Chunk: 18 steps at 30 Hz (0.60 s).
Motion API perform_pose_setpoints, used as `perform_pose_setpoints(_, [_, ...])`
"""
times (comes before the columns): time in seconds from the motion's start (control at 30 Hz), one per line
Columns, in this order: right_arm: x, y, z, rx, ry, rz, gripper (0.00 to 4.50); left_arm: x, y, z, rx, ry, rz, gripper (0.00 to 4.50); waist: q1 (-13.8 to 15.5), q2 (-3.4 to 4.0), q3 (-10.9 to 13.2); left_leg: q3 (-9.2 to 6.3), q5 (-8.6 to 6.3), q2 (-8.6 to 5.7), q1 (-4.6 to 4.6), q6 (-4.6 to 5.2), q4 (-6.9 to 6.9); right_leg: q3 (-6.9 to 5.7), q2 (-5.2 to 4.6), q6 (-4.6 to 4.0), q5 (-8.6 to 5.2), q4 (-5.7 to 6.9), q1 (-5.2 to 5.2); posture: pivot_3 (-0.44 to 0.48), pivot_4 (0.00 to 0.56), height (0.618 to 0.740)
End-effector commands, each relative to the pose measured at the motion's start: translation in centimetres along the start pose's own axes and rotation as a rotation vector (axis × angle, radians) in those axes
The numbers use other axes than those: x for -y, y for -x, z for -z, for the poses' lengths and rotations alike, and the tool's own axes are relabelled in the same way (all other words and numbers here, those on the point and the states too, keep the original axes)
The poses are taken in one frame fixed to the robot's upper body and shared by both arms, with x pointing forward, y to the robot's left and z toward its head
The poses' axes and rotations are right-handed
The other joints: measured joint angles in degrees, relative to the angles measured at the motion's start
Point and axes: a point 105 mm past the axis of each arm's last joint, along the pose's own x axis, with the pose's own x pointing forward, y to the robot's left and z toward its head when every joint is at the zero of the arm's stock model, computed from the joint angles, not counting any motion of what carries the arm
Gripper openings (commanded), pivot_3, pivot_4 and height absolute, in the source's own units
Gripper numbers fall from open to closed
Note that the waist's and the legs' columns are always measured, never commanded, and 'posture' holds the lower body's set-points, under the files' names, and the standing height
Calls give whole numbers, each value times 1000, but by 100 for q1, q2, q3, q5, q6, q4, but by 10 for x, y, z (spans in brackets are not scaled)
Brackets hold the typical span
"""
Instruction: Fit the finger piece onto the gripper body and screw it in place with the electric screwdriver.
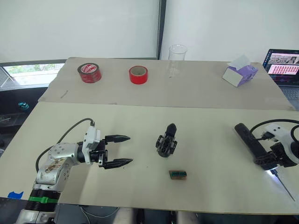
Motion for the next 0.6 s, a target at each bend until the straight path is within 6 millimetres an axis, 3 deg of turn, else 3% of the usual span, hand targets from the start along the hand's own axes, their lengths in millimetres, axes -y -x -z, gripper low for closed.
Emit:
perform_pose_setpoints(0.03, [11, 14, -4, 33, 28, 48, 4357, -1, 3, -12, 27, -46, -22, 4500, 4, 0, 0, 0, 0, 0, 0, 0, 1, 0, 0, 0, 2, 0, 0, 0, 150, 740])
perform_pose_setpoints(0.13, [22, 33, -13, 104, 97, 130, 4468, 0, 6, -8, 0, -72, -33, 4500, 6, 3, 0, 0, 4, 0, -1, -1, 1, 2, -2, -2, 7, 2, -3, 0, 150, 740])
perform_pose_setpoints(0.27, [11, 64, -44, 341, 231, 148, 4468, -6, 17, 0, -74, -75, -103, 4500, 7, 5, 0, 1, 9, 1, -1, -7, -5, 3, 1, -4, 8, 8, -6, 0, 150, 740])
perform_pose_setpoints(0.37, [-32, 84, -69, 646, 485, 15, 4468, -10, 27, 9, -147, -102, -151, 4500, 9, 1, -2, 1, 14, 10, 1, -14, -7, 3, 20, -5, 9, 7, -4, 0, 150, 740])
perform_pose_setpoints(0.43, [-59, 90, -74, 816, 591, -49, 4468, -13, 33, 15, -187, -133, -185, 4500, 10, -11, -2, 0, 17, 15, 15, -19, -15, 1, 33, -4, 8, 3, 7, 0, 150, 740])
perform_pose_setpoints(0.5, [-86, 86, -73, 961, 658, -89, 4468, -18, 38, 18, -213, -172, -229, 4500, 22, -19, -1, -3, 14, 17, 28, -15, -19, 1, 33, -4, 8, 2, 18, 0, 150, 740])
perform_pose_setpoints(0.6, [-126, 68, -57, 1015, 718, -212, 4468, -23, 44, 23, -245, -209, -276, 4500, 98, -17, -1, -9, -3, 17, 40, 8, -19, 3, 24, -5, 8, 3, 29, 0, 150, 740])
